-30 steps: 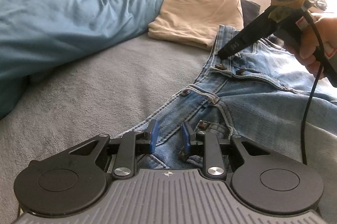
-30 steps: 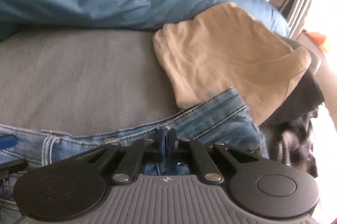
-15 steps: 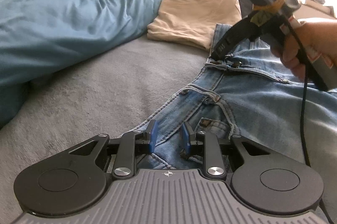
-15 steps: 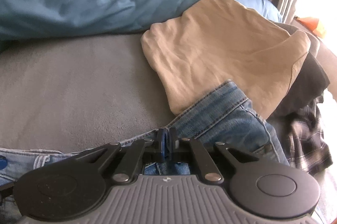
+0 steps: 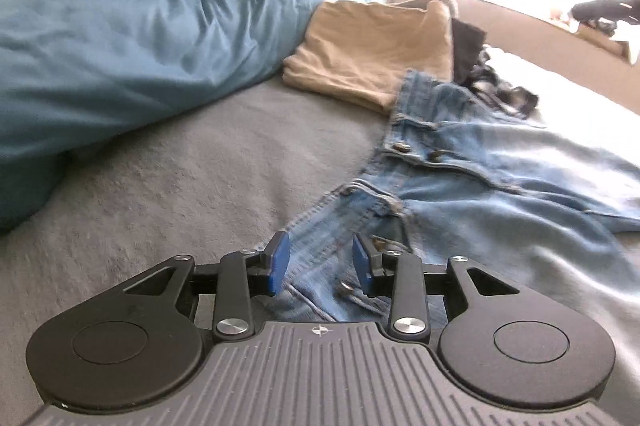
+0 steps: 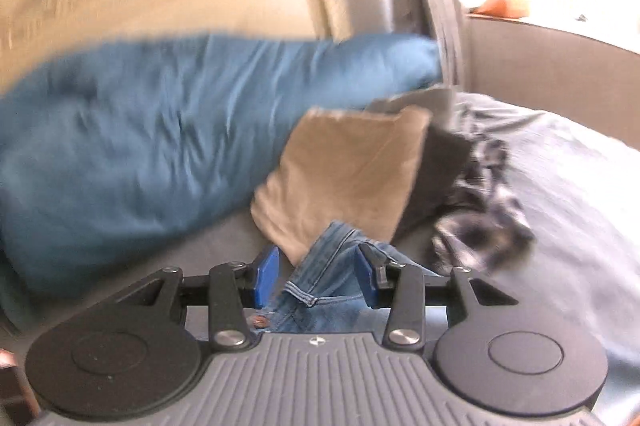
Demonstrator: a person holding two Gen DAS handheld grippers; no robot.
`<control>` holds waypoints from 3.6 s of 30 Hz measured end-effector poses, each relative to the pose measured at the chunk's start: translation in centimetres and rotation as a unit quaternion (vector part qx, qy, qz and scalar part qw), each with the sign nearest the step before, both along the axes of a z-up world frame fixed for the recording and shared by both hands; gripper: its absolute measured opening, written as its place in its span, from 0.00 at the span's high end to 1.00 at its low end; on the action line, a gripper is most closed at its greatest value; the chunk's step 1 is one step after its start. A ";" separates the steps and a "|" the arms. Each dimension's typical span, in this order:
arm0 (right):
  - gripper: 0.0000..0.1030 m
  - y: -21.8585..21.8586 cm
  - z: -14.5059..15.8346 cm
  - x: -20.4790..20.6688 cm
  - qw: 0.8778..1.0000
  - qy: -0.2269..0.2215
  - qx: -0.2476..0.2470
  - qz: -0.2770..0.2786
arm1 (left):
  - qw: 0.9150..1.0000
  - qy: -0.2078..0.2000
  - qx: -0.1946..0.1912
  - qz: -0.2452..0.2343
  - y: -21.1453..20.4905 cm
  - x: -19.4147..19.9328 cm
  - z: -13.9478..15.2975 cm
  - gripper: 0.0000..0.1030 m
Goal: Fold clothes
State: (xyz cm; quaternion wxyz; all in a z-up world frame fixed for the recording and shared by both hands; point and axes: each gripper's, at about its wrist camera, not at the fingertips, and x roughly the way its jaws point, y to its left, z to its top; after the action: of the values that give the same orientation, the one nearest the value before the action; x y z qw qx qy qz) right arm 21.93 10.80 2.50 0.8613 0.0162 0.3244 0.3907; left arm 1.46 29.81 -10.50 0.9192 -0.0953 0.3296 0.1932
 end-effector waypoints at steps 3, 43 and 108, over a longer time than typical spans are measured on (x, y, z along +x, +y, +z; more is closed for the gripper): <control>0.56 -3.7 1.5 -2.5 0.999 0.022 0.044 0.011 | 0.999 0.007 -0.044 -0.006 0.1 -1.3 0.8 0.66; 0.95 2.3 -12.4 -22.2 0.937 -0.092 -0.217 0.256 | 0.991 0.035 -0.097 0.082 1.4 -0.5 -1.8 0.88; 1.00 -26.1 -14.7 -31.3 0.934 -0.096 -0.340 0.060 | 0.865 0.122 -0.002 -0.486 -19.8 -6.1 -1.5 0.59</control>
State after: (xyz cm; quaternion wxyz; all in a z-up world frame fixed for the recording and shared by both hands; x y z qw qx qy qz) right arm -9.40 -15.33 -12.15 0.8173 -0.3347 0.3543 0.3072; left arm -4.60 10.02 -11.99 0.8488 0.1001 0.4441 -0.2689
